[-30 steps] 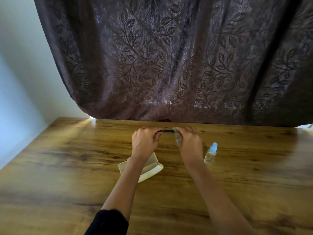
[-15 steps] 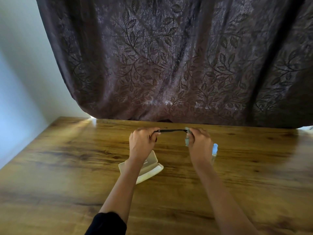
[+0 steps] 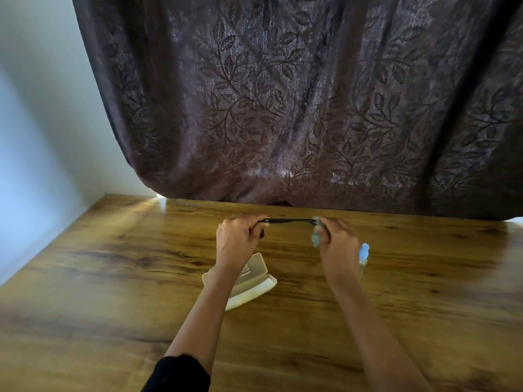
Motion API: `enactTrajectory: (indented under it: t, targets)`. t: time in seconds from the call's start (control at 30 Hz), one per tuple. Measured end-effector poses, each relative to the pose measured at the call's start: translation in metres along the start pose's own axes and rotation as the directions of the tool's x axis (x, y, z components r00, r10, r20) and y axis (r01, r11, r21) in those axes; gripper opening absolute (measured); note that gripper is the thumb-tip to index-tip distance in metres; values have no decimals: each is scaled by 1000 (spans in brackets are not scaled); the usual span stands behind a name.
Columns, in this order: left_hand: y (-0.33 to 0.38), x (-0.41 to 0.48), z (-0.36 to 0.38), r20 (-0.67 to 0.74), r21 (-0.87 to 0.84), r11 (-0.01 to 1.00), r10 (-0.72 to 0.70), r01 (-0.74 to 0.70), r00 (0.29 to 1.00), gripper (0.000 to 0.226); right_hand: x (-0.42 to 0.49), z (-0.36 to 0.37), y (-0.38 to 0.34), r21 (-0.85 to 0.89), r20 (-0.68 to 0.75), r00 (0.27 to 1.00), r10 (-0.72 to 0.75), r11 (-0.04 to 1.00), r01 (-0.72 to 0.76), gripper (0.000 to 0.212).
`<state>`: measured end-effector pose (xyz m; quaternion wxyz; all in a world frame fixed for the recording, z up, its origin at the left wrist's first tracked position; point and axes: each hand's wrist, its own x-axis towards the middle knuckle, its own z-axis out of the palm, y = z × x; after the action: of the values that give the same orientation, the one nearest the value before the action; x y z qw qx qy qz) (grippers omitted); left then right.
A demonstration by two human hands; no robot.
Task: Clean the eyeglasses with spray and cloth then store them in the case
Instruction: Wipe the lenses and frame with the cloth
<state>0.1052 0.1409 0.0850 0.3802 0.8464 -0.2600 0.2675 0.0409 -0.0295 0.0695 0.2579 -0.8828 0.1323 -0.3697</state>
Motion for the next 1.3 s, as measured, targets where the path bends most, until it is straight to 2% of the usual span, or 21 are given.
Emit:
enactTrajectory:
  t: [0.13,0.3,0.4,0.5,0.57,0.7,0.8,0.97,1.07,1.2,1.3]
  targets:
    - [3,-1,3,-2,-26,1000,-10,10,1000,17,5,1,1,13,-37,998,52,999,-52,18]
    - [10,1,5,46,44,999,11,-13,999,16,-7,16,-37,70,22,992,-123,990,121,19]
    - [12,-1,4,41,57,997,46,-48,998,20,-12,23,-45,42,51,982,-183,983,181,28]
    - [10,-3,5,50,62,997,50,-53,998,20,-11,20,-39,48,61,977,-203,979,200,26]
    - [8,-3,5,46,52,998,32,-34,998,17,-9,15,-28,72,49,988,-150,987,146,22]
    - [2,-1,2,-9,-7,1000,-2,2,1000,20,2,4,6,64,0,998,56,996,-56,17]
    - [3,0,2,-19,-11,1000,-13,13,1000,18,5,4,3,69,-44,992,115,991,-112,16]
    - [10,-1,8,34,74,997,20,-22,999,17,-10,20,-39,94,53,995,-88,992,82,26]
    - [10,-5,8,17,93,994,47,-48,999,19,-13,25,-46,77,63,984,-165,984,160,34]
    - [10,-5,6,0,104,994,39,-39,999,15,-10,19,-40,66,50,980,-193,980,190,25]
    - [6,-2,4,-13,76,997,8,-7,1000,15,-4,10,-24,56,24,992,-122,991,120,20]
